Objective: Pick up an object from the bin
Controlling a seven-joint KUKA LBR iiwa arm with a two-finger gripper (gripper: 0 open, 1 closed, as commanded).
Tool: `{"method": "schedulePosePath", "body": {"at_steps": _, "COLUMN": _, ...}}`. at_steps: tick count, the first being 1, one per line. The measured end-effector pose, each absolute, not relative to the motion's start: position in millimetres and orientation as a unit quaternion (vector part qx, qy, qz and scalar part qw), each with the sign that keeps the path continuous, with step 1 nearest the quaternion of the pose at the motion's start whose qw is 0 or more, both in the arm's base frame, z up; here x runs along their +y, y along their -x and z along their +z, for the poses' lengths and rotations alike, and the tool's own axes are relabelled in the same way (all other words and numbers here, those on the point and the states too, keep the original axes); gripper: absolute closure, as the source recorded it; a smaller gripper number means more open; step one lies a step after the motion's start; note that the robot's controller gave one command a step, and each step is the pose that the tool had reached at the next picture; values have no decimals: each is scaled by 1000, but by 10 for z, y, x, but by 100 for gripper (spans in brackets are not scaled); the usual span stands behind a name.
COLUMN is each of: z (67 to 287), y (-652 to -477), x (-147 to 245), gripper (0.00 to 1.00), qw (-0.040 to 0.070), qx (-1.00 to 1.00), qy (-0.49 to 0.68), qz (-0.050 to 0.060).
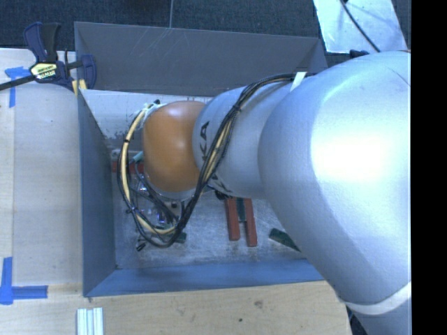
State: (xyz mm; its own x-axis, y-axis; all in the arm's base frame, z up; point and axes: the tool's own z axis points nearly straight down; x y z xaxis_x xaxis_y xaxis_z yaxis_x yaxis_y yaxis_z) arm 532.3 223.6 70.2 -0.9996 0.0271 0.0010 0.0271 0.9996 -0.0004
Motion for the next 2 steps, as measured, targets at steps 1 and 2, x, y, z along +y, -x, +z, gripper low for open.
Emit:
{"method": "schedulePosePath", "body": {"at_steps": 1, "z": 1612, "y": -5862, "x": 2368, "gripper": 0, "qw": -6, "qx": -997, "qy": 71, "qz": -2}}
{"method": "schedulePosePath", "body": {"at_steps": 2, "z": 688, "y": -5859, "x": 2138, "gripper": 0, "qw": -2, "qx": -987, "qy": 158, "qz": -1}}
